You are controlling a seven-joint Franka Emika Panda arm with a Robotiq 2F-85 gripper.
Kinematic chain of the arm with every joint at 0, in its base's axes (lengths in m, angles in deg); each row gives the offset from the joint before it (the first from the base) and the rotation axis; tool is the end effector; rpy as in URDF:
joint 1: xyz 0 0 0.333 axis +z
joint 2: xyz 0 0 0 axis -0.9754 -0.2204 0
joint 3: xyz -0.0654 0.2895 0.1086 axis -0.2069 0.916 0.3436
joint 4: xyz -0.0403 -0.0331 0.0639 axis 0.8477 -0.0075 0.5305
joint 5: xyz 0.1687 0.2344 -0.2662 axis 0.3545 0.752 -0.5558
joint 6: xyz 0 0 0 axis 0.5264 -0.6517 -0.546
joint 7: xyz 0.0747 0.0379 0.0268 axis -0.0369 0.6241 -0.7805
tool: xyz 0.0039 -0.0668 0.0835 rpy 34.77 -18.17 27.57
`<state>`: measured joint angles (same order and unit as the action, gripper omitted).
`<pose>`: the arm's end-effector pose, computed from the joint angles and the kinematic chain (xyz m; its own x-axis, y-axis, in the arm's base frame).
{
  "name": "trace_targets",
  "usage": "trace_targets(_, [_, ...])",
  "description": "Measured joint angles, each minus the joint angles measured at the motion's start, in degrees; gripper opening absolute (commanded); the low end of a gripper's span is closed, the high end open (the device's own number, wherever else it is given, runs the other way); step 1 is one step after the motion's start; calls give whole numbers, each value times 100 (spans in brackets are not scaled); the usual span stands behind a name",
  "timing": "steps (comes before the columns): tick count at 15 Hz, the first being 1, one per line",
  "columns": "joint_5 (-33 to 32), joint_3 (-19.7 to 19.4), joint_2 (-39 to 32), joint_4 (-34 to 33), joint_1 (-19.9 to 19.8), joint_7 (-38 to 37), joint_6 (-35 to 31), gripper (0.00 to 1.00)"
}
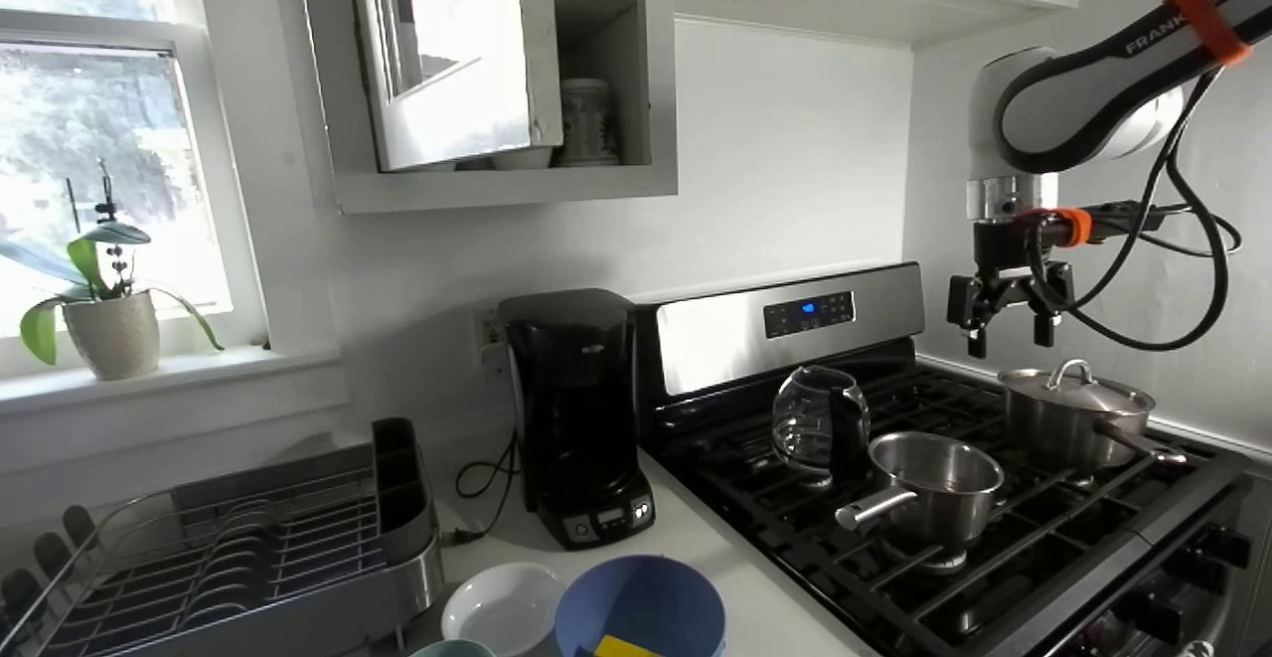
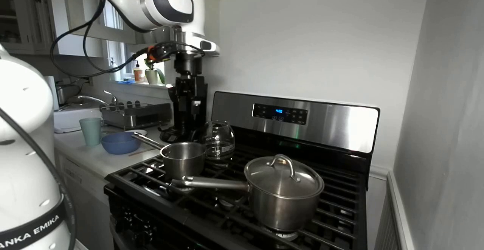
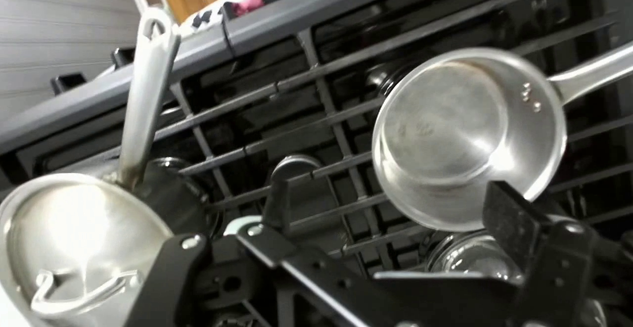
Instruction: Move the pot on the left to the top right side of the stove
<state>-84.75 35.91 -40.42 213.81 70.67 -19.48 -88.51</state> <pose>0.3700 -0.0372 0.4192 0.9144 -0.4031 -0.0380 -0.3983 -0.9125 0.0933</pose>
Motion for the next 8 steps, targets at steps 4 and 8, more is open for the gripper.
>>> trace_targets(4, [1134, 119, 473, 114, 281, -590, 369, 100])
trace_targets(8, [1392, 234, 733, 239, 348, -699, 257, 100])
